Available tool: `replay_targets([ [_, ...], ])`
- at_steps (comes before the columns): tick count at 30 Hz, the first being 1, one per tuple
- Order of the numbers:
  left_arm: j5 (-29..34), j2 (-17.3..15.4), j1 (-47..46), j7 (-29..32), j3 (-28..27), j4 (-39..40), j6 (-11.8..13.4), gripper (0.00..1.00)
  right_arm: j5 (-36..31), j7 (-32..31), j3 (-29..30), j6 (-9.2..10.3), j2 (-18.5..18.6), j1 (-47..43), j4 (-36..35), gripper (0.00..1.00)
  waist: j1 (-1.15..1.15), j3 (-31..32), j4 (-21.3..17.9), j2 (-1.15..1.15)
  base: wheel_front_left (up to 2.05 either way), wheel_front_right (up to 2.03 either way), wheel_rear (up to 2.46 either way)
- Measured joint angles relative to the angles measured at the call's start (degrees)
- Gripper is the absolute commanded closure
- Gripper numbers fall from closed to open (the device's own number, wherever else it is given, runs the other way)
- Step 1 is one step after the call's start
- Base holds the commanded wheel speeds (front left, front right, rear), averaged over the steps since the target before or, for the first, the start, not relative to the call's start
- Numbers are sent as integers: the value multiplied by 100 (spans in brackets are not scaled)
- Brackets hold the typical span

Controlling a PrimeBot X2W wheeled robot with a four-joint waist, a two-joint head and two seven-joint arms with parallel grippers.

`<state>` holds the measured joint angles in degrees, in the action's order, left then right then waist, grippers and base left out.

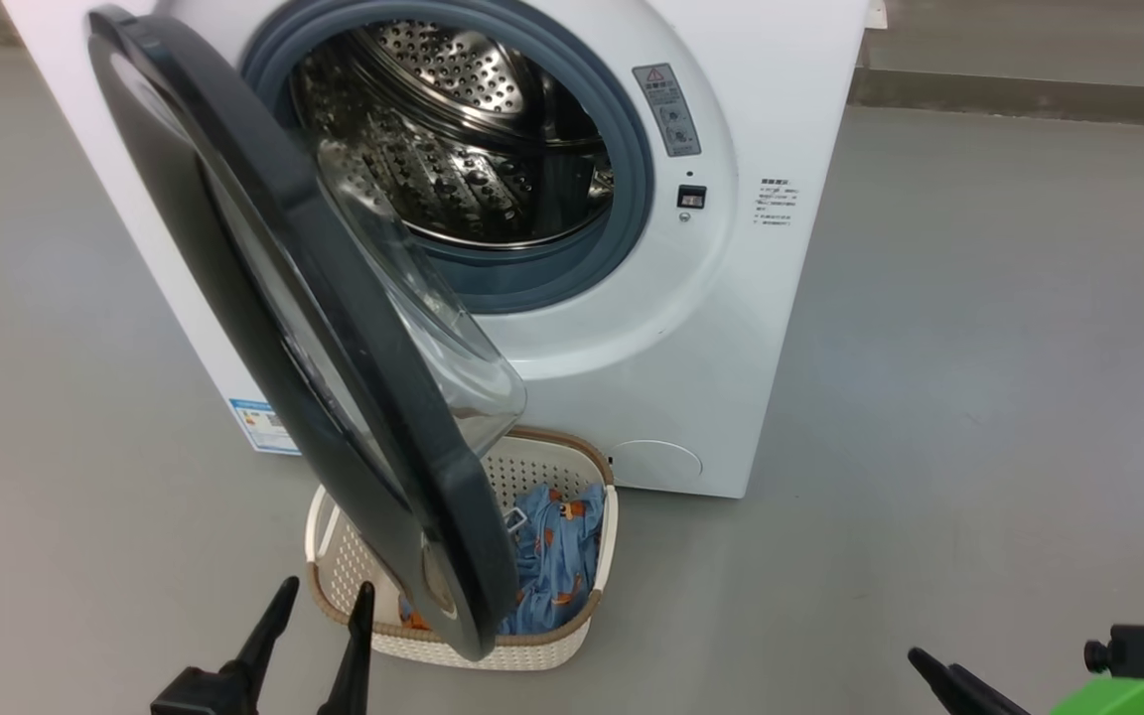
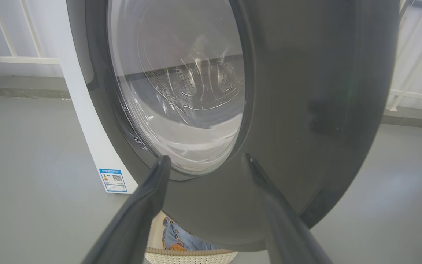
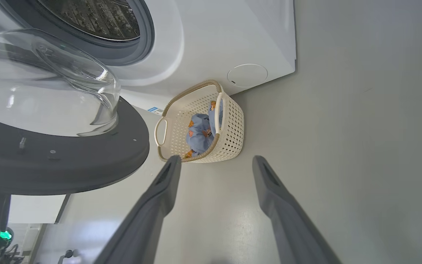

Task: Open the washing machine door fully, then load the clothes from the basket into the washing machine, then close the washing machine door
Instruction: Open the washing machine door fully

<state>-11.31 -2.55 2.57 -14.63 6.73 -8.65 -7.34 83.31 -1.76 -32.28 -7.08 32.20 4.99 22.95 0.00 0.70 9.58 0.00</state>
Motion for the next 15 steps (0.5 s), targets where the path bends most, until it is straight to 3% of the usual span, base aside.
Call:
replay_targets([
  [10,0,0,2,0,-60,-11,0,0,-1029,1437,-570,0,229,-25,240,0,0,3,-98,0,0,0,0],
  [12,0,1,2,0,-112,-11,0,0,-1443,1594,-488,-1,221,-23,320,0,0,-6,-130,0,0,0,0],
  [15,0,0,5,0,-168,-9,0,0,-2189,1601,254,-4,68,-20,222,0,0,-27,-181,0,0,0,0],
])
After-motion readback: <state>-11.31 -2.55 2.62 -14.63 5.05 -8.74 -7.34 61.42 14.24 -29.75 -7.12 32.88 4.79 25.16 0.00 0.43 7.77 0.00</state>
